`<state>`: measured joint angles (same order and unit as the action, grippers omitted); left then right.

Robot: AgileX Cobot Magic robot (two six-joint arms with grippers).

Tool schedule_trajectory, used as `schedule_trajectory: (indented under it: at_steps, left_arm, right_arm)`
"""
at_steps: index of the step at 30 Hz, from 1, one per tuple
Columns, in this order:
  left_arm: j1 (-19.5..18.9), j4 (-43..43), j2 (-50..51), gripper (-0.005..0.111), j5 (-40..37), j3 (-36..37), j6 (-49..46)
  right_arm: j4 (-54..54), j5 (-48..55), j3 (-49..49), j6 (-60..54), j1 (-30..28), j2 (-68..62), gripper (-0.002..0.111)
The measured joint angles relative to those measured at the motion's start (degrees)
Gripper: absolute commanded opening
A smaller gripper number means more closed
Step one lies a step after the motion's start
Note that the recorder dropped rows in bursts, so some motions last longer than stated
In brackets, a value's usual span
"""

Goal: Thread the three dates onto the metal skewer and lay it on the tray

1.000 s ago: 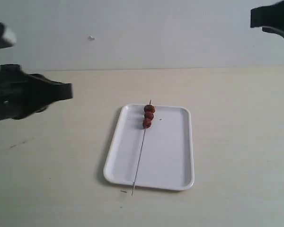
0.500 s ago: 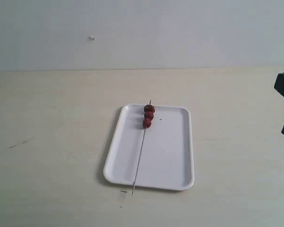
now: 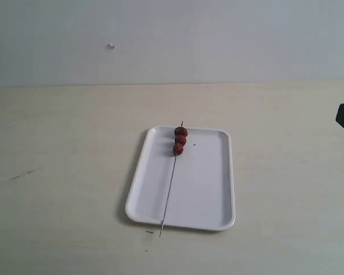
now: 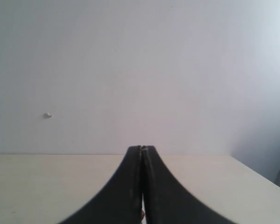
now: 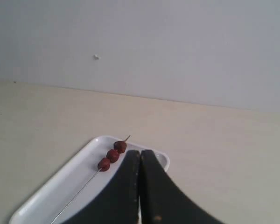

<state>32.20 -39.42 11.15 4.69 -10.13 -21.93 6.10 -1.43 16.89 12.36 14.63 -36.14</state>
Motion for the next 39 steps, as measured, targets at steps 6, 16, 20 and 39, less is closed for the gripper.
schedule_trajectory:
  at_steps: [6, 16, 20, 39]
  left_arm:
    - [0.0, 0.0, 0.0, 0.0, -0.11, 0.0, 0.0]
    - [0.0, 0.0, 0.0, 0.0, -0.11, 0.0, 0.0]
    - [0.0, 0.0, 0.0, 0.0, -0.11, 0.0, 0.0]
    - [0.0, 0.0, 0.0, 0.0, -0.11, 0.0, 0.0]
  right_arm:
    - [0.0, 0.0, 0.0, 0.0, 0.0, 0.13, 0.0]
    - [-6.1, 2.67, -7.18, -1.22, -18.94, 22.21, 0.0]
    - [-6.1, 3.24, -11.21, -1.46, -25.34, 33.8, 0.0]
    - [-5.14, 19.22, -12.13, -1.69, -25.88, 35.8, 0.0]
